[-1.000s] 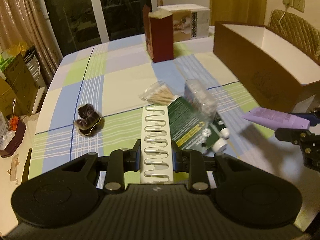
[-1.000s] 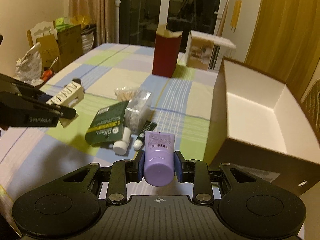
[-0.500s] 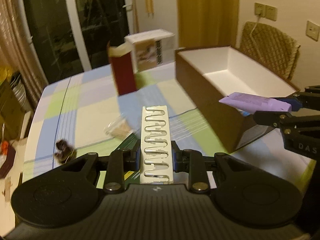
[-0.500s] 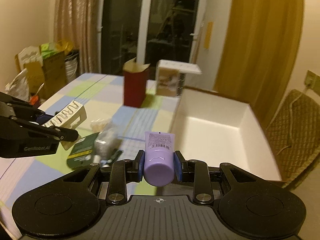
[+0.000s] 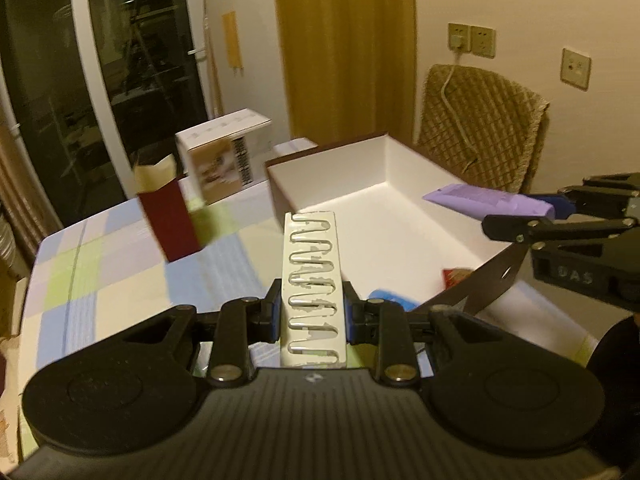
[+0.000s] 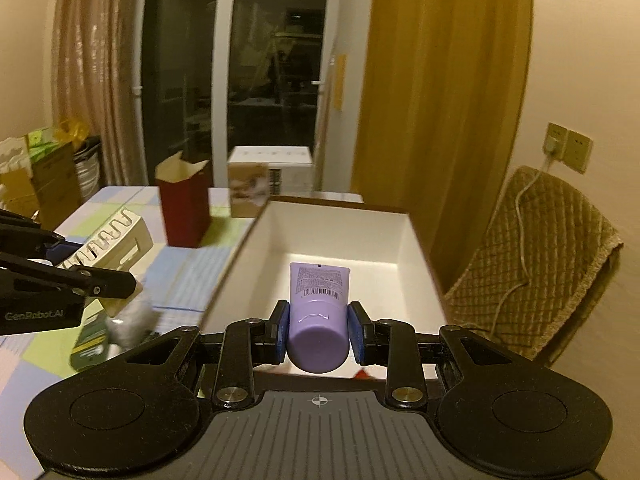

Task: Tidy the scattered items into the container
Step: 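Carry the white holder and purple tube with both tools over the box, then open both tools to drop the holder and purple tube into the box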

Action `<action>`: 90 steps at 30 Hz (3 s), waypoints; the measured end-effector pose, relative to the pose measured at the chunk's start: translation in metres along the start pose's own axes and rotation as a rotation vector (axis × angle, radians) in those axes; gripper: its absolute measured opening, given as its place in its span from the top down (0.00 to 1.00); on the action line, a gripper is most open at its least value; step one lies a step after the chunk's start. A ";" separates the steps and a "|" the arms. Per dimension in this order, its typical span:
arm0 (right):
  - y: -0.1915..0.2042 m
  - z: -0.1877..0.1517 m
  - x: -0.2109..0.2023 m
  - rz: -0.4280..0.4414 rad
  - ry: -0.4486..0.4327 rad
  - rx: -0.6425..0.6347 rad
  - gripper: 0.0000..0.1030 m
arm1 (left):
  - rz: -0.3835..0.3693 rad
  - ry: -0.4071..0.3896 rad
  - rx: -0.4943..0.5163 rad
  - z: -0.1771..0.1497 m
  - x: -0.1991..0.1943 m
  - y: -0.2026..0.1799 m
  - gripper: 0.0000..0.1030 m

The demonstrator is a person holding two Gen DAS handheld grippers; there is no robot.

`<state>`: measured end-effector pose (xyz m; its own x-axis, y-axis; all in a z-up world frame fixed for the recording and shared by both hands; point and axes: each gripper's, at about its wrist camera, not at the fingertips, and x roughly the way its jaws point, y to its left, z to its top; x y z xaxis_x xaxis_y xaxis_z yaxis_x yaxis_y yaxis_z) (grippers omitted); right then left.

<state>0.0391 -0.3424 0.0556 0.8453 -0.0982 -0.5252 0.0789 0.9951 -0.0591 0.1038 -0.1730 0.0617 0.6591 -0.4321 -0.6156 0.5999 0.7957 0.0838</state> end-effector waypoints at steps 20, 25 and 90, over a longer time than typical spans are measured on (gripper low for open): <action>-0.056 -0.006 0.067 -0.051 0.053 0.145 0.68 | -0.144 0.042 0.075 0.049 0.106 -0.055 0.77; -0.060 -0.010 0.080 -0.052 0.070 0.165 0.68 | -0.154 0.062 0.085 0.046 0.126 -0.061 0.77; -0.058 -0.021 0.106 -0.038 0.079 0.162 0.68 | -0.067 0.054 -0.041 0.020 0.114 -0.005 0.66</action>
<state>0.1135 -0.4106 -0.0145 0.7966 -0.1301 -0.5904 0.1999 0.9783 0.0541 0.1850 -0.2343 0.0066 0.5917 -0.4623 -0.6605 0.6223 0.7827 0.0097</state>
